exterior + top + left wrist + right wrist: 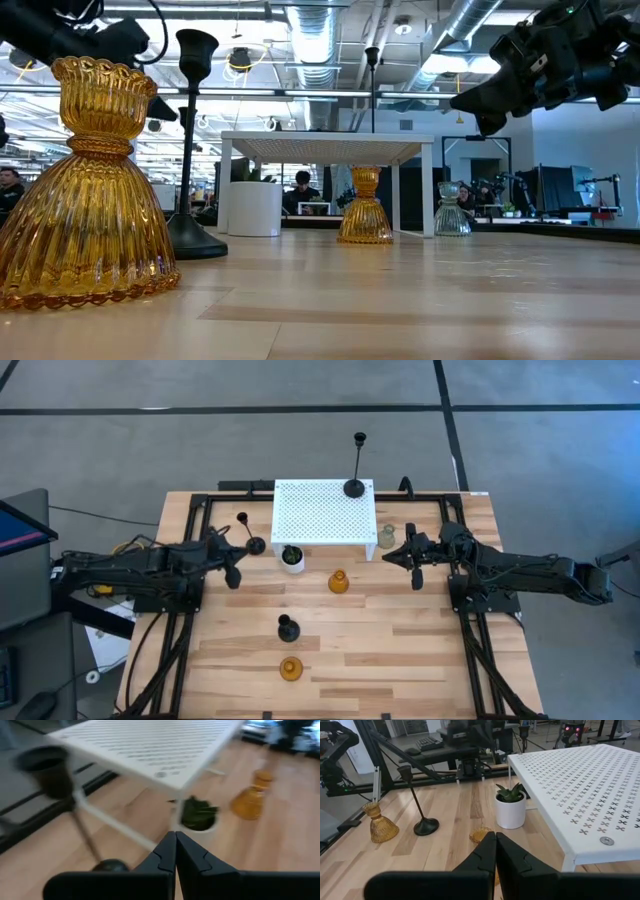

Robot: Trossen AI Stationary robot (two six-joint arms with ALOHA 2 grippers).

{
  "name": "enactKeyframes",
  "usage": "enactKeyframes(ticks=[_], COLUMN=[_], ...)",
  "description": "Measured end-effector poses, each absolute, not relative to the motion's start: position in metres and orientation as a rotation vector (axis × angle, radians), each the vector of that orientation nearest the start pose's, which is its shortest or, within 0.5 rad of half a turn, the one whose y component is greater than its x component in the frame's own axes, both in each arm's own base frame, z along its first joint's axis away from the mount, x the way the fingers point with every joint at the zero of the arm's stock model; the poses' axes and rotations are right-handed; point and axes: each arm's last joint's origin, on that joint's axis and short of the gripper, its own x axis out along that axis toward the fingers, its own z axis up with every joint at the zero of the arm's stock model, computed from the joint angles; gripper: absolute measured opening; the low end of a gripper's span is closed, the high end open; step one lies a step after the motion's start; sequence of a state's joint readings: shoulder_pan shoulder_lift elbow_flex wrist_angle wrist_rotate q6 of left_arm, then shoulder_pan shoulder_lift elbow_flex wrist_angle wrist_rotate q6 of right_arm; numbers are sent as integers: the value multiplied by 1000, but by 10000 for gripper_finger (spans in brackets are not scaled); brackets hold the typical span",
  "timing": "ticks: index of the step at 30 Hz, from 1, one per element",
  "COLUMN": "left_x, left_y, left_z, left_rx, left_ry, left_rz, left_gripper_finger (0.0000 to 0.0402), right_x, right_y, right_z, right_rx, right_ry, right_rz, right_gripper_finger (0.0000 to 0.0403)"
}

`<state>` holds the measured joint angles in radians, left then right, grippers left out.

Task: Pick & Place candle stick holders
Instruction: Put the top black candle holder on the shelf aligned with the other black candle holder

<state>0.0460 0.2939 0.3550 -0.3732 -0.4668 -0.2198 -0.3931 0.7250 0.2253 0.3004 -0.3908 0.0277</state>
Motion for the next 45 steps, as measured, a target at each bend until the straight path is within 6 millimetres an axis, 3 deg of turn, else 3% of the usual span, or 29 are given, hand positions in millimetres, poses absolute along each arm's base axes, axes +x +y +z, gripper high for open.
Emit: enactKeyframes(ticks=[7, 14, 22, 27, 45], left_x=[94, 94, 97, 102, 123], left_y=[21, 21, 21, 23, 37], left_z=[225, 225, 204, 193, 177], left_rx=[-116, -113, -94, -73, -108], left_ry=[251, 253, 315, 316, 373], left_rz=[674, 677, 686, 761, 935], left_gripper_finger=[4, 8, 16, 55, 254], right_x=[151, 151, 151, 151, 151], right_y=[-51, -51, -51, -51, -51], right_z=[195, 195, 195, 195, 195], right_rx=[104, 104, 104, 104, 104], right_ry=[184, 184, 186, 186, 185], right_rz=[-5, -5, -5, -5, -5], right_gripper_finger=[0, 0, 0, 0, 0])
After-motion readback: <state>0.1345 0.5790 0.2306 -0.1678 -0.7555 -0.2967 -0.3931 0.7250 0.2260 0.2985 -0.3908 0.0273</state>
